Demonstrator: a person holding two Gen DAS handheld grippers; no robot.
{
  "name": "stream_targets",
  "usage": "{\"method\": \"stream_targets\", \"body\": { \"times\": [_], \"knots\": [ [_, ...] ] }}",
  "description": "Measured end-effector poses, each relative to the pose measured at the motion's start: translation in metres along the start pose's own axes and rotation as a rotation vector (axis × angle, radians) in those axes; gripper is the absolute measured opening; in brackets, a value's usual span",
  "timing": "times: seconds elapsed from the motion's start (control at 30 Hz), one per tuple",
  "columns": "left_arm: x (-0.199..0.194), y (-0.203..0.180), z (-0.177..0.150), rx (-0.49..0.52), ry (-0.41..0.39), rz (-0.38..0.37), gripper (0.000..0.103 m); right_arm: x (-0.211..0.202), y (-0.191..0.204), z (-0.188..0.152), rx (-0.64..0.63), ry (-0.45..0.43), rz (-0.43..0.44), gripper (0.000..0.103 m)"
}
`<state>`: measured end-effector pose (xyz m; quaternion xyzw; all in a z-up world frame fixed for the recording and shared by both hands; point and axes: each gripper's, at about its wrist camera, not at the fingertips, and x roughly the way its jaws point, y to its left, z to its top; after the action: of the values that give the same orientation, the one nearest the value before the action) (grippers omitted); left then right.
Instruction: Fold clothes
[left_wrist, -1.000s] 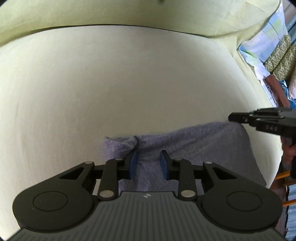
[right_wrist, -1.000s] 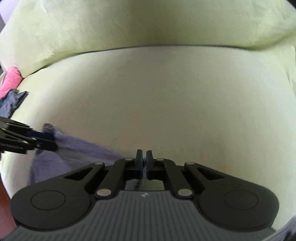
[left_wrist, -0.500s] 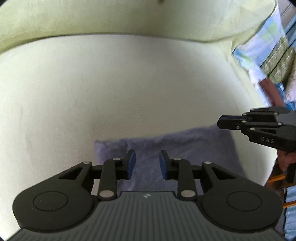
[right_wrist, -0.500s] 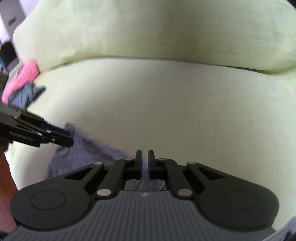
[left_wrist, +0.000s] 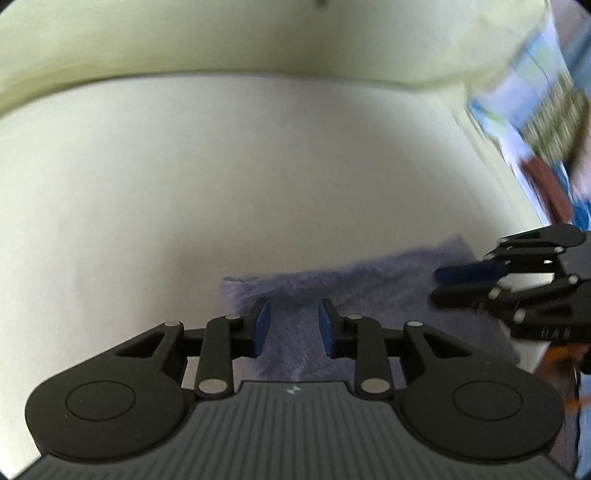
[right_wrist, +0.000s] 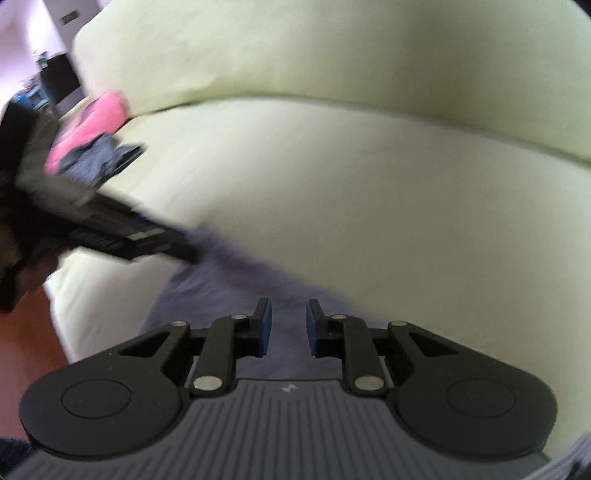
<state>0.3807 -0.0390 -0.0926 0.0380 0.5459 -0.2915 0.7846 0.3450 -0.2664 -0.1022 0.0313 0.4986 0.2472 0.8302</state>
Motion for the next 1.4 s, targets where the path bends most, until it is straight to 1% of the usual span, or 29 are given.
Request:
{"method": "stream_targets", "body": {
  "times": [0.03, 0.07, 0.1, 0.17, 0.27, 0.3, 0.33, 0.37, 0.43, 0.5, 0.57, 0.7, 0.73, 0.77, 0.8, 0.83, 0.87, 0.9, 0.93, 0.97, 1.0, 1.03, 1.07, 1.13, 1.17, 1.27, 1.33, 1.37, 1.4],
  "knots": [
    [0.004, 0.004, 0.003, 0.0, -0.006, -0.01, 0.03, 0.008, -0.001, -0.003, 0.01, 0.025, -0.024, 0.01],
    [0.005, 0.009, 0.005, -0.019, -0.024, -0.024, 0.024, 0.015, -0.002, -0.007, 0.021, 0.045, -0.046, 0.006],
    [0.005, 0.014, 0.005, -0.042, -0.032, -0.037, 0.021, 0.014, -0.005, -0.01, 0.036, 0.033, -0.053, 0.005],
    [0.009, 0.034, 0.006, -0.144, -0.044, -0.092, 0.012, 0.014, -0.011, -0.011, 0.095, 0.025, -0.044, 0.005],
    [0.012, 0.047, 0.008, -0.245, -0.047, -0.148, 0.012, 0.011, -0.012, -0.009, 0.149, 0.03, -0.046, 0.006],
    [0.013, 0.046, 0.013, -0.259, -0.054, -0.152, 0.012, 0.005, -0.01, -0.003, 0.156, 0.009, -0.053, 0.008],
    [0.012, 0.046, 0.016, -0.276, -0.064, -0.154, 0.015, 0.0, -0.01, -0.008, 0.161, -0.006, -0.057, 0.011],
    [0.005, 0.048, 0.017, -0.304, -0.087, -0.145, 0.027, -0.005, -0.012, -0.008, 0.17, -0.021, -0.056, 0.011],
    [-0.009, 0.052, 0.015, -0.359, -0.126, -0.128, 0.028, -0.011, -0.018, -0.002, 0.193, -0.047, -0.047, 0.011],
    [-0.022, 0.048, 0.009, -0.406, -0.155, -0.1, 0.028, -0.016, -0.022, 0.003, 0.2, -0.055, -0.03, 0.011],
    [-0.035, 0.026, -0.003, -0.433, -0.174, -0.053, 0.028, -0.018, -0.022, 0.008, 0.171, -0.05, 0.0, 0.011],
    [-0.032, -0.027, -0.03, -0.437, -0.139, 0.037, 0.028, -0.013, -0.016, 0.02, 0.03, -0.02, 0.117, 0.011],
    [-0.027, -0.044, -0.036, -0.442, -0.135, 0.068, 0.028, -0.01, -0.018, 0.023, -0.011, -0.006, 0.159, 0.011],
    [-0.021, -0.061, -0.043, -0.457, -0.139, 0.104, 0.029, -0.008, -0.019, 0.025, -0.044, -0.001, 0.184, 0.011],
    [-0.014, -0.08, -0.05, -0.476, -0.144, 0.151, 0.029, -0.006, -0.021, 0.031, -0.116, 0.016, 0.223, 0.011],
    [-0.003, -0.103, -0.055, -0.513, -0.154, 0.239, 0.029, -0.007, -0.022, 0.038, -0.192, 0.025, 0.243, 0.011],
    [0.004, -0.117, -0.058, -0.547, -0.164, 0.306, 0.029, -0.01, -0.023, 0.041, -0.207, 0.024, 0.249, 0.012],
    [0.003, -0.12, -0.062, -0.577, -0.175, 0.339, 0.029, -0.009, -0.023, 0.052, -0.267, 0.021, 0.282, 0.013],
    [0.002, -0.126, -0.068, -0.645, -0.204, 0.399, 0.029, -0.008, -0.023, 0.063, -0.322, 0.019, 0.311, 0.015],
    [-0.001, -0.126, -0.072, -0.677, -0.219, 0.425, 0.029, -0.007, -0.021, 0.07, -0.351, 0.019, 0.32, 0.019],
    [-0.005, -0.12, -0.079, -0.706, -0.222, 0.437, 0.03, -0.004, -0.016, 0.08, -0.399, 0.023, 0.329, 0.02],
    [-0.009, -0.114, -0.086, -0.735, -0.225, 0.45, 0.031, 0.004, -0.007, 0.091, -0.452, 0.033, 0.342, 0.024],
    [-0.012, -0.108, -0.093, -0.763, -0.227, 0.458, 0.031, 0.009, -0.001, 0.097, -0.476, 0.04, 0.35, 0.027],
    [-0.01, -0.096, -0.106, -0.808, -0.209, 0.425, 0.031, 0.02, 0.011, 0.109, -0.522, 0.055, 0.367, 0.027],
    [-0.008, -0.092, -0.113, -0.828, -0.201, 0.411, 0.031, 0.024, 0.013, 0.111, -0.522, 0.073, 0.376, 0.027],
    [0.004, -0.092, -0.118, -0.832, -0.194, 0.392, 0.029, 0.055, 0.025, 0.121, -0.537, 0.181, 0.397, 0.027],
    [0.01, -0.091, -0.119, -0.825, -0.193, 0.371, 0.027, 0.062, 0.03, 0.12, -0.551, 0.218, 0.416, 0.027],
    [0.011, -0.092, -0.118, -0.81, -0.191, 0.373, 0.022, 0.066, 0.033, 0.119, -0.559, 0.235, 0.425, 0.021],
    [0.013, -0.093, -0.117, -0.781, -0.182, 0.39, 0.018, 0.069, 0.037, 0.118, -0.573, 0.236, 0.424, 0.014]
  ]
}}
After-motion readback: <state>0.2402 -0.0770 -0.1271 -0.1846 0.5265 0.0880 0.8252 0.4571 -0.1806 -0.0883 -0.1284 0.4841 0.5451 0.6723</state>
